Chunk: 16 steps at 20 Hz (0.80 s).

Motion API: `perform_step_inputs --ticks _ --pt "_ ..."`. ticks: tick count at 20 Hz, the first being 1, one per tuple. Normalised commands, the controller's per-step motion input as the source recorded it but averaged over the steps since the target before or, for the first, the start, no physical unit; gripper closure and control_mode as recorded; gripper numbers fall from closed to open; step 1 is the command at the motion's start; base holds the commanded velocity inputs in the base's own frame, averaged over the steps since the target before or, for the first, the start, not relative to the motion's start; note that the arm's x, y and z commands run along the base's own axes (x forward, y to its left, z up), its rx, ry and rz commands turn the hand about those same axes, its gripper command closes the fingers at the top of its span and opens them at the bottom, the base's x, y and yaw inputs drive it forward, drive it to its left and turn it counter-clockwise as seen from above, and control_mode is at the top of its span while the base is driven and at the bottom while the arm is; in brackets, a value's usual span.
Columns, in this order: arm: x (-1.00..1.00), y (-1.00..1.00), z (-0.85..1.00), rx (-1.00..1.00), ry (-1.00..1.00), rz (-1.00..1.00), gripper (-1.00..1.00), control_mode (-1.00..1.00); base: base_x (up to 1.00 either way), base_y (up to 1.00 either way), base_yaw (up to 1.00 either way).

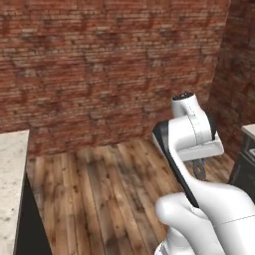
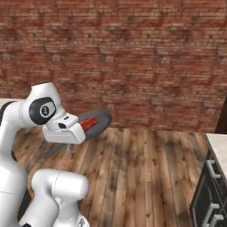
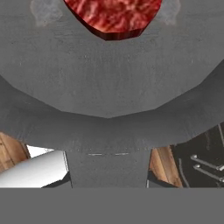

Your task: Pick up the pan with the steak in it and place it on the dining table. Then place the steak on the plate.

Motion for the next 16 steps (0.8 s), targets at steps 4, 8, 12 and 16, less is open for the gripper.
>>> perform_step_inputs --ticks 4,8,12,16 --pt "0.00 0.00 0.00 0.00 0.00 0.00 1.00 1.00 1.00 -0.06 0.00" --pt "0.00 0.00 0.00 0.00 0.00 0.00 1.00 1.00 1.00 -0.05 0.00" --pt "0.00 0.00 0.00 0.00 0.00 0.00 1.00 1.00 1.00 -0.12 0.00" --pt "0.00 0.00 0.00 0.00 0.00 0.00 1.00 1.00 1.00 -0.05 0.00"
